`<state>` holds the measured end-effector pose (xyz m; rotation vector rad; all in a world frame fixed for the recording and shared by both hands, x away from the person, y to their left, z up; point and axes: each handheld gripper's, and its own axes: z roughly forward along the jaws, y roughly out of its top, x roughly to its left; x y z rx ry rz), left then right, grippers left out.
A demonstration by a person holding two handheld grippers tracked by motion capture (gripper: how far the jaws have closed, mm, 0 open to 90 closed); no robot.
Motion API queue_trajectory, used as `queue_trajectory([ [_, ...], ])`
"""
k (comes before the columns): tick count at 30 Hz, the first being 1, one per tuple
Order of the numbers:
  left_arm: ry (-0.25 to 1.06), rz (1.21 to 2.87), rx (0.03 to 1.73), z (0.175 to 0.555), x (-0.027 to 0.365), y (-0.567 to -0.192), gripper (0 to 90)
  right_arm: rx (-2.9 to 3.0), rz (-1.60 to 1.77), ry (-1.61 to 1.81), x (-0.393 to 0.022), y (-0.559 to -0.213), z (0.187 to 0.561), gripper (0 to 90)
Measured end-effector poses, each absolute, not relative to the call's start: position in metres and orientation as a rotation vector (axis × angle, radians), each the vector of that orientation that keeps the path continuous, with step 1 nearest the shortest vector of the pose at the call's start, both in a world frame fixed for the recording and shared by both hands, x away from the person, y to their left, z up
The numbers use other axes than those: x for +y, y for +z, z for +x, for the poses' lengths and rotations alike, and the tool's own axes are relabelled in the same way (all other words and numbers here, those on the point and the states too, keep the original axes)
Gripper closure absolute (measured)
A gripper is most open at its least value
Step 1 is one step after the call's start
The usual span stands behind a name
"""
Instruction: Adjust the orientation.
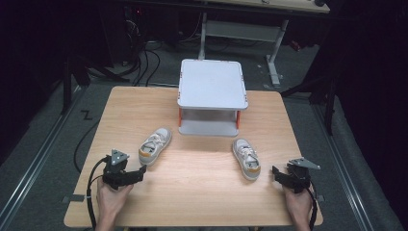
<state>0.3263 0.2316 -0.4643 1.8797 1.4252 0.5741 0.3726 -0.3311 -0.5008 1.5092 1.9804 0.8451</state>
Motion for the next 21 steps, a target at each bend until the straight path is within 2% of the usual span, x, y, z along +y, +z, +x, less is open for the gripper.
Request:
queue_trajectory([
  [4, 0.534, 1.878, 1.405, 0.336, 0.227, -0.452, 16.4, 1.981, 1.509, 0.845, -0.331, -0.501, 0.373, 34.9],
  [10, 0.524, 1.921, 1.425, 0.357, 0.216, -0.438, 16.6, 1.982, 1.512, 0.847, -0.331, -0.501, 0.372, 34.6],
  [21, 0.453, 2.032, 1.487, 0.398, 0.202, -0.439, 15.6, 1.982, 1.515, 0.847, -0.331, -0.501, 0.372, 34.3],
])
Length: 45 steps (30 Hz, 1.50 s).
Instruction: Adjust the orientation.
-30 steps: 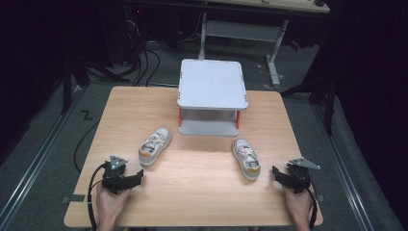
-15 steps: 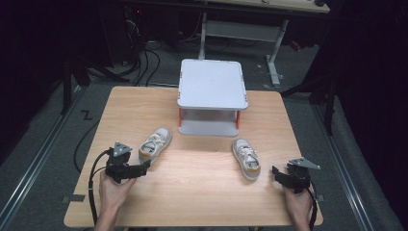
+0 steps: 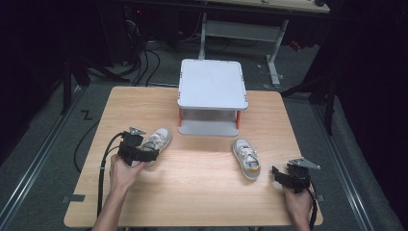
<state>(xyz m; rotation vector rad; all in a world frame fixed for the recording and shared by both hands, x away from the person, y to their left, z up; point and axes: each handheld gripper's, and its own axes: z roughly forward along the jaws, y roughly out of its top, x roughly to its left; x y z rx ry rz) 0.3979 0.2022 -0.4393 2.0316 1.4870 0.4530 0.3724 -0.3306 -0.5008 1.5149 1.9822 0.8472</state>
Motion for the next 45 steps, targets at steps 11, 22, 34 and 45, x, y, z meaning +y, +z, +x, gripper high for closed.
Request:
queue_trajectory([
  [11, 0.471, 2.094, 1.571, 0.420, 0.189, -0.445, 28.0, 1.982, 1.515, 0.848, -0.330, -0.501, 0.372, 34.3],
  [22, 0.498, 2.085, 1.578, 0.415, 0.183, -0.442, 35.5, 1.983, 1.514, 0.847, -0.330, -0.501, 0.372, 34.3],
  [34, 0.428, 2.079, 1.552, 0.402, 0.162, -0.429, 39.0, 1.983, 1.514, 0.847, -0.330, -0.501, 0.372, 34.3],
  [45, 0.446, 2.168, 1.495, 0.405, 0.099, -0.426, 38.8, 1.984, 1.511, 0.847, -0.331, -0.501, 0.372, 34.3],
])
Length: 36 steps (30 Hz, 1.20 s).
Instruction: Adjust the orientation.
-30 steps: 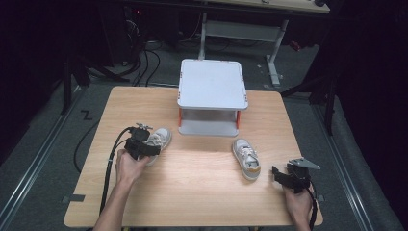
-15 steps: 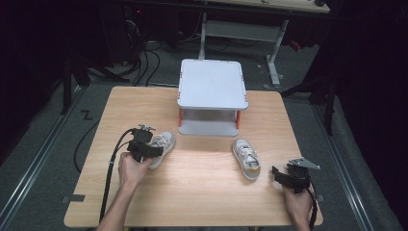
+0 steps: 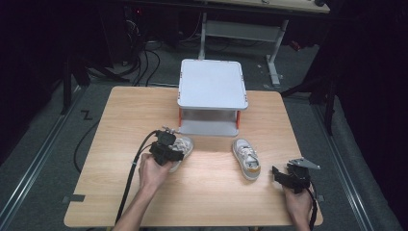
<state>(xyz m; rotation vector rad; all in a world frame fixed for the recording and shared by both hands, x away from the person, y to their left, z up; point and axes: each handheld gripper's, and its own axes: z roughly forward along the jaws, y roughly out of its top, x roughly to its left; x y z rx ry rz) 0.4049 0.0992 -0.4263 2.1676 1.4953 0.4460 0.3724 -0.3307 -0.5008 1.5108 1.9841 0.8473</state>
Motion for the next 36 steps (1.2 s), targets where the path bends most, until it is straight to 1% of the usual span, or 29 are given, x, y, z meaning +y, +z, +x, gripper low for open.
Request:
queue_trajectory([
  [4, 0.417, 2.157, 1.483, 0.408, 0.078, -0.426, 38.8, 1.984, 1.511, 0.847, -0.331, -0.501, 0.372, 34.3],
  [6, 0.425, 2.157, 1.485, 0.408, 0.072, -0.426, 38.3, 1.983, 1.515, 0.848, -0.330, -0.501, 0.372, 34.3],
  [8, 0.469, 2.178, 1.491, 0.411, 0.053, -0.426, 38.0, 1.982, 1.516, 0.848, -0.330, -0.501, 0.372, 34.3],
  [11, 0.481, 2.179, 1.508, 0.415, 0.037, -0.425, 37.2, 1.983, 1.515, 0.848, -0.330, -0.501, 0.372, 34.1],
  [14, 0.467, 2.181, 1.508, 0.417, 0.028, -0.426, 35.3, 1.984, 1.514, 0.848, -0.330, -0.501, 0.372, 34.0],
  [17, 0.410, 2.201, 1.484, 0.418, 0.018, -0.429, 33.2, 1.984, 1.514, 0.848, -0.330, -0.501, 0.372, 34.0],
  [23, 0.361, 2.170, 1.460, 0.417, 0.018, -0.431, 31.8, 1.985, 1.514, 0.848, -0.330, -0.501, 0.372, 34.0],
  [29, 0.332, 2.117, 1.431, 0.418, 0.028, -0.431, 22.3, 1.985, 1.513, 0.849, -0.330, -0.501, 0.372, 34.0],
  [32, 0.314, 2.079, 1.414, 0.417, 0.034, -0.432, 20.4, 1.984, 1.514, 0.849, -0.330, -0.501, 0.372, 34.0],
  [36, 0.301, 2.059, 1.396, 0.416, 0.041, -0.431, 20.0, 1.984, 1.514, 0.848, -0.330, -0.501, 0.372, 34.0],
])
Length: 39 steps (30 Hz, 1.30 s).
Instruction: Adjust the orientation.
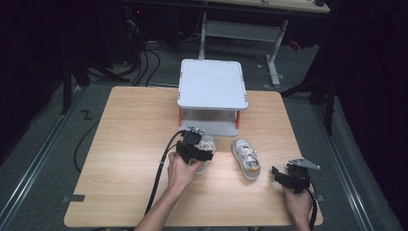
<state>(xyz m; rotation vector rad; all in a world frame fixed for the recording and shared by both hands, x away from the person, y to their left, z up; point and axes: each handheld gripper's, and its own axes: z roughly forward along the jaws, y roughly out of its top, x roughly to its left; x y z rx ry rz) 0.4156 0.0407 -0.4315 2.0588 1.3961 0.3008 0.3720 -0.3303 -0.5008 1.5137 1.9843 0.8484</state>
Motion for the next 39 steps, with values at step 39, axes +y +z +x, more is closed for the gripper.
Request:
queue_trajectory([
  [39, 0.480, 1.848, 1.398, 0.372, 0.167, -0.448, 19.0, 1.988, 1.508, 0.849, -0.330, -0.501, 0.372, 33.9],
])
